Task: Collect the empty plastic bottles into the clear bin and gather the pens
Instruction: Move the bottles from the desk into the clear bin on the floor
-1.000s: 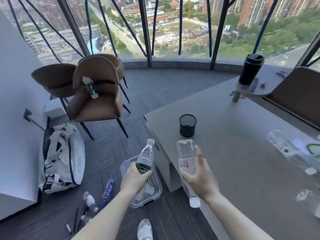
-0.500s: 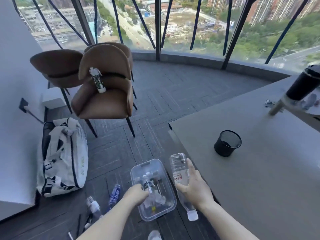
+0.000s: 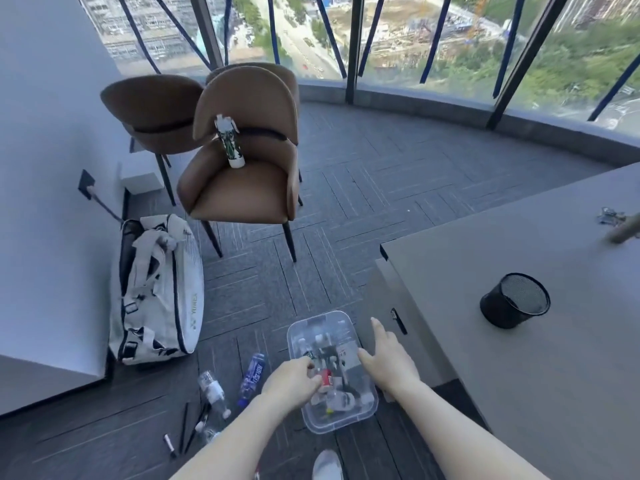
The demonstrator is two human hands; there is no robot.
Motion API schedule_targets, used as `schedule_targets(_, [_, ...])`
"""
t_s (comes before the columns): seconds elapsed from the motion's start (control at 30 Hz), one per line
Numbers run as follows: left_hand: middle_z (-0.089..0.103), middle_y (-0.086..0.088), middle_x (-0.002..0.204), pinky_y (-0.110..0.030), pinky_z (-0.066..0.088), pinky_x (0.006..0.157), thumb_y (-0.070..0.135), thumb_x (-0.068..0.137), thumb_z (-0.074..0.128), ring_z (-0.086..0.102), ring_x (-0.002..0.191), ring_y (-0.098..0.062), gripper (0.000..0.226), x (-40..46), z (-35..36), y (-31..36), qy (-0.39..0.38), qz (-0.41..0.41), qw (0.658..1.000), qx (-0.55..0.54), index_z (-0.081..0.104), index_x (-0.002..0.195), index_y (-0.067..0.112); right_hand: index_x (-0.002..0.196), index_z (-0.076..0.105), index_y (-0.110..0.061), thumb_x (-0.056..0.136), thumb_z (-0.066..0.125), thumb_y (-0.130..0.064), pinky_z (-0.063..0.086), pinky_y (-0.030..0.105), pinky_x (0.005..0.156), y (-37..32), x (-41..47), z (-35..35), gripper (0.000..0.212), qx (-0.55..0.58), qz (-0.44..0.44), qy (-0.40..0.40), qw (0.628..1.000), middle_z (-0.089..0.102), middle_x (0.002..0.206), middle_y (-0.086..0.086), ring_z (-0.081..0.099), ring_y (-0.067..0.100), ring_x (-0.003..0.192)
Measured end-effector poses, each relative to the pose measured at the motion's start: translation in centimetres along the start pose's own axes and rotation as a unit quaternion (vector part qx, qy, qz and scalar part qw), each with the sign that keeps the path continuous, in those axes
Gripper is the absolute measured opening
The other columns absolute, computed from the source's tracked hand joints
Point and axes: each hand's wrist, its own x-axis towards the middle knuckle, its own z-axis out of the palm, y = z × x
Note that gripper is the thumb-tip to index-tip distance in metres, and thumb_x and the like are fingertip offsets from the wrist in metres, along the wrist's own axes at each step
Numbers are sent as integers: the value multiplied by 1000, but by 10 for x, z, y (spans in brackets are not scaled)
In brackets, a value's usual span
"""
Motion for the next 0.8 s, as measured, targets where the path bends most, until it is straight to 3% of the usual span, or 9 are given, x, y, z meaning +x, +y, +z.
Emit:
schedule_targets(0.17, [59,-1,125,-37,48,93,34,93,45,58,112,-23,36,5,-10,17,63,62,996,19,56,125,22,146,32,-29,94,44,-39,49,35,84,13,-13,-1,55,-7,6,6,1000,45,139,2,59,23,107])
schedule_targets(0.3, [58,-1,124,-39,48,92,33,94,42,55,114,-22,35,8,-11,50,88,133,985,63,56,124,21,137,48,-27,94,44,-37,47,35,93,39,-31,-11,44,-5,37,18,999,53,135,-2,56,18,116])
schedule_targets(0.43, [57,1,125,-34,47,87,30,96,43,54,115,-20,33,4,0,109,101,238,962,86,57,125,19,129,58,-27,93,46,-37,48,33,92,78,-61,-32,39,37,74,83,993,62,127,-4,58,17,114])
schedule_targets(0.57, [60,2,122,-34,48,90,29,94,46,56,112,-19,32,-11,33,189,102,358,921,116,60,122,21,124,63,-24,94,48,-32,47,30,90,140,-107,-67,34,111,130,177,969,63,124,-2,58,19,113])
schedule_targets(0.8, [57,5,121,-33,48,90,30,95,43,54,115,-19,34,-71,134,334,45,520,835,174,59,124,24,121,65,-12,93,54,-18,38,23,78,296,-223,-107,31,206,252,312,893,63,110,4,60,23,105])
